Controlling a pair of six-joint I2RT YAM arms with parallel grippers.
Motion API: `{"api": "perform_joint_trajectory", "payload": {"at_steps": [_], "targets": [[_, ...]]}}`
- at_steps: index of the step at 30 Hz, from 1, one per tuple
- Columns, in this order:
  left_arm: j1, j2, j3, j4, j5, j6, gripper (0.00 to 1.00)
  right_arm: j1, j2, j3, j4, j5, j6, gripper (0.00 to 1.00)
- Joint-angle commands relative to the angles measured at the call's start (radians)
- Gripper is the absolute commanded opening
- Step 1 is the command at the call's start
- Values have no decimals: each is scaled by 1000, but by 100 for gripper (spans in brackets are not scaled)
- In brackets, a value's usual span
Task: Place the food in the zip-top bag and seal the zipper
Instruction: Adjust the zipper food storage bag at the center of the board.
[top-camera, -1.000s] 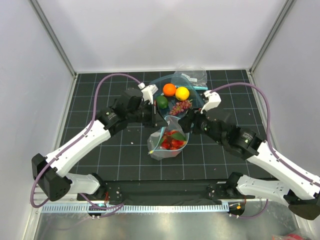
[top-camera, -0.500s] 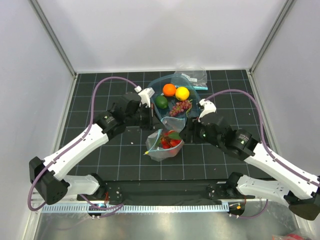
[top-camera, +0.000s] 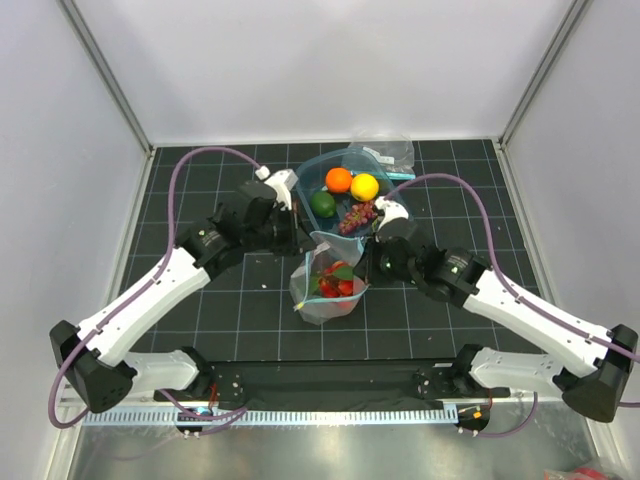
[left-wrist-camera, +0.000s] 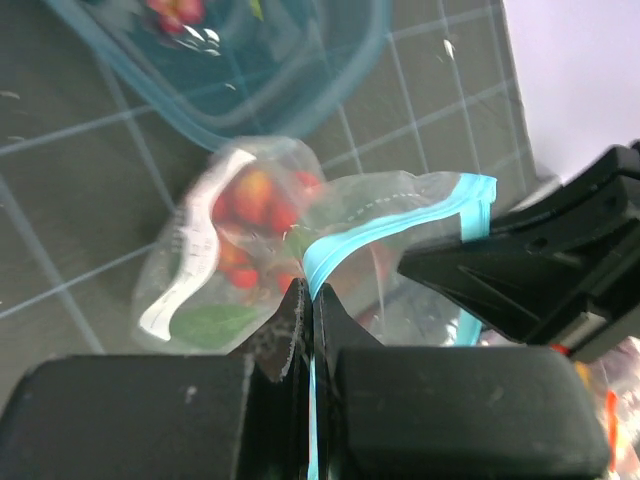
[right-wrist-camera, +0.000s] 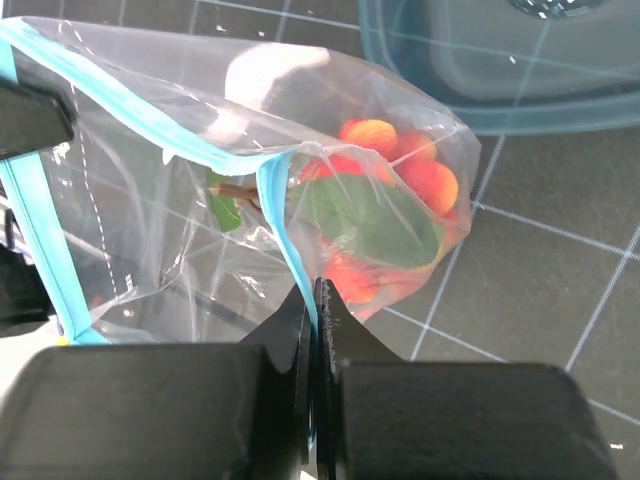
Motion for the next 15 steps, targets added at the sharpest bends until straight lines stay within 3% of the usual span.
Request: {"api": "perform_joint_trajectory", "payload": {"at_steps": [1, 7, 11, 13, 15], "targets": [[16, -37, 95, -81, -131, 43, 0, 6, 33, 114, 30, -28, -21, 1], [70, -66, 180, -269, -323, 53, 0, 8, 210, 387, -9, -112, -78, 1], [122, -127, 97, -276, -320, 41, 0, 43, 297, 551, -21, -181, -113, 1], [140, -149, 45, -241, -277, 23, 0, 48, 314, 582, -45, -148, -127, 1], [139, -161, 40, -221, -227, 7, 1, 43, 299, 607, -91, -4, -154, 1]]}}
